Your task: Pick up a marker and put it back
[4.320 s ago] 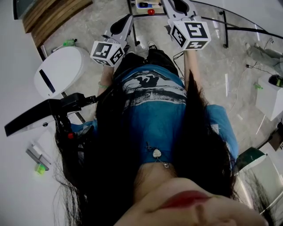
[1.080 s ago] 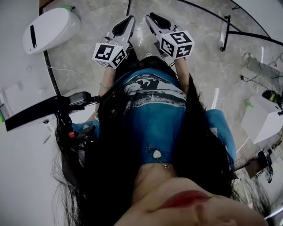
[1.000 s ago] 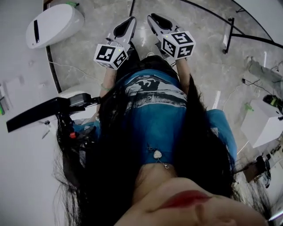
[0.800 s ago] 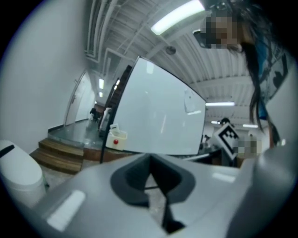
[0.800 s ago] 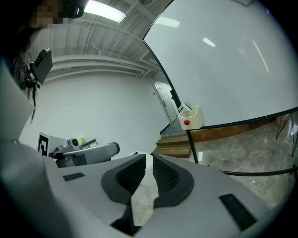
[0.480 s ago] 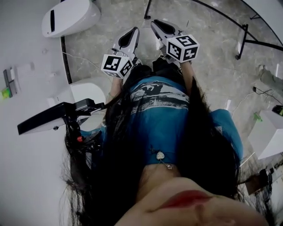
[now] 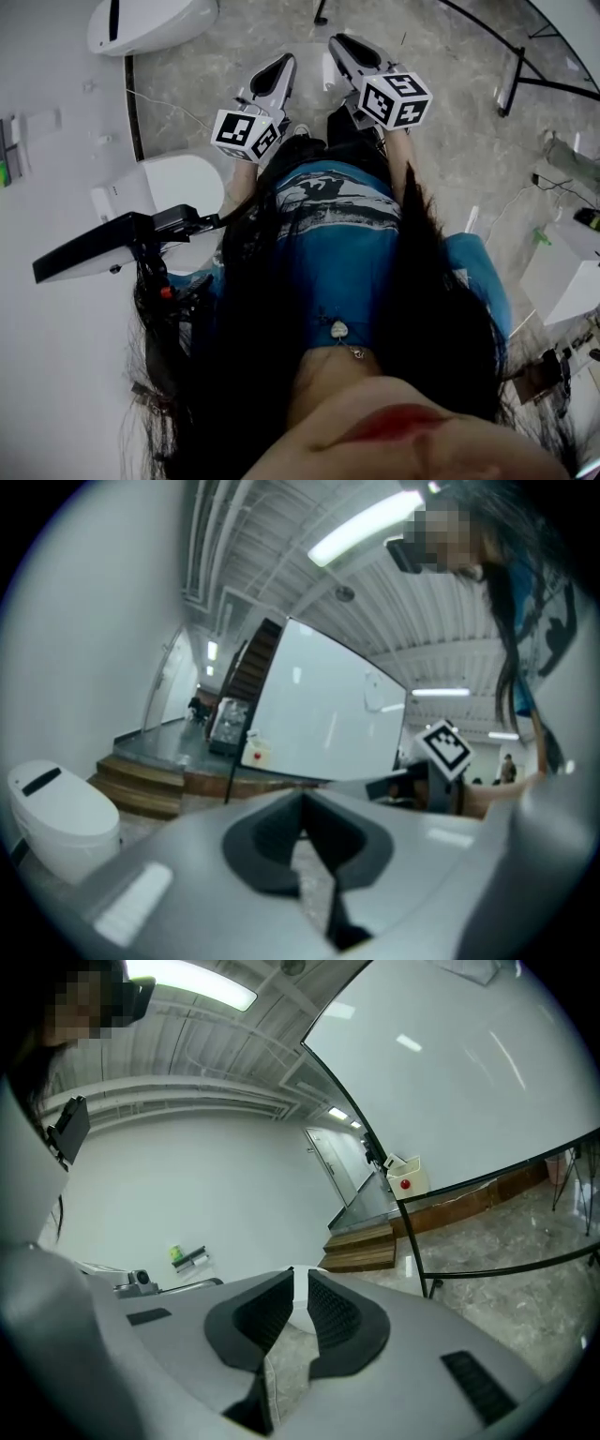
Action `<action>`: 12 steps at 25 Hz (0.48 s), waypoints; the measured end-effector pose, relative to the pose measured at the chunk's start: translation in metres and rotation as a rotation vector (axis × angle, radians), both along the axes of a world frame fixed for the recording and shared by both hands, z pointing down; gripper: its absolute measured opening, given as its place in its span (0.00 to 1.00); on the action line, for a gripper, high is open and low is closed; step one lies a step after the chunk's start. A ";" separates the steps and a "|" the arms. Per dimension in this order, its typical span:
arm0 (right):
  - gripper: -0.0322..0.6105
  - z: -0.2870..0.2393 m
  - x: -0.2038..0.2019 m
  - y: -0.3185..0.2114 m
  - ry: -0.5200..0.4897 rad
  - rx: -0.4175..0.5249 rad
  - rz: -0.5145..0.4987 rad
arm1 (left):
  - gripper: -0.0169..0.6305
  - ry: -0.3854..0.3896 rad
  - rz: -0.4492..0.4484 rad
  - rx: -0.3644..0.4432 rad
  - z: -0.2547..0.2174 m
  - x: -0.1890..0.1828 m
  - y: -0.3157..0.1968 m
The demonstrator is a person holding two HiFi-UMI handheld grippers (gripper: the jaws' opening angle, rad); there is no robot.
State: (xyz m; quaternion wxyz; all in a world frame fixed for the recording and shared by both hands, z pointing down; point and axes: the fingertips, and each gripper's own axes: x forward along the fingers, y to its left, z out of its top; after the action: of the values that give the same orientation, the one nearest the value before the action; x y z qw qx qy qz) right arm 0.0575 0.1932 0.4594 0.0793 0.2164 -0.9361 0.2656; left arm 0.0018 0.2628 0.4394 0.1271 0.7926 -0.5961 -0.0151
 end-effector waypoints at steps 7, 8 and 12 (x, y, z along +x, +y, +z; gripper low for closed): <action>0.13 0.018 0.010 0.056 0.009 -0.034 0.087 | 0.03 0.021 0.072 -0.034 0.022 -0.005 0.038; 0.13 0.017 0.011 0.071 0.011 -0.032 0.103 | 0.03 0.024 0.083 -0.032 0.023 -0.005 0.051; 0.13 0.009 0.020 0.133 0.022 -0.007 0.142 | 0.03 0.059 0.131 -0.004 0.018 0.004 0.101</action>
State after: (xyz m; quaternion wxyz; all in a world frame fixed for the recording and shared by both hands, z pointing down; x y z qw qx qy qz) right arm 0.0772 0.3266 0.4685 0.0712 0.2849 -0.9166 0.2714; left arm 0.0058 0.3642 0.4578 0.1470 0.8290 -0.5388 -0.0289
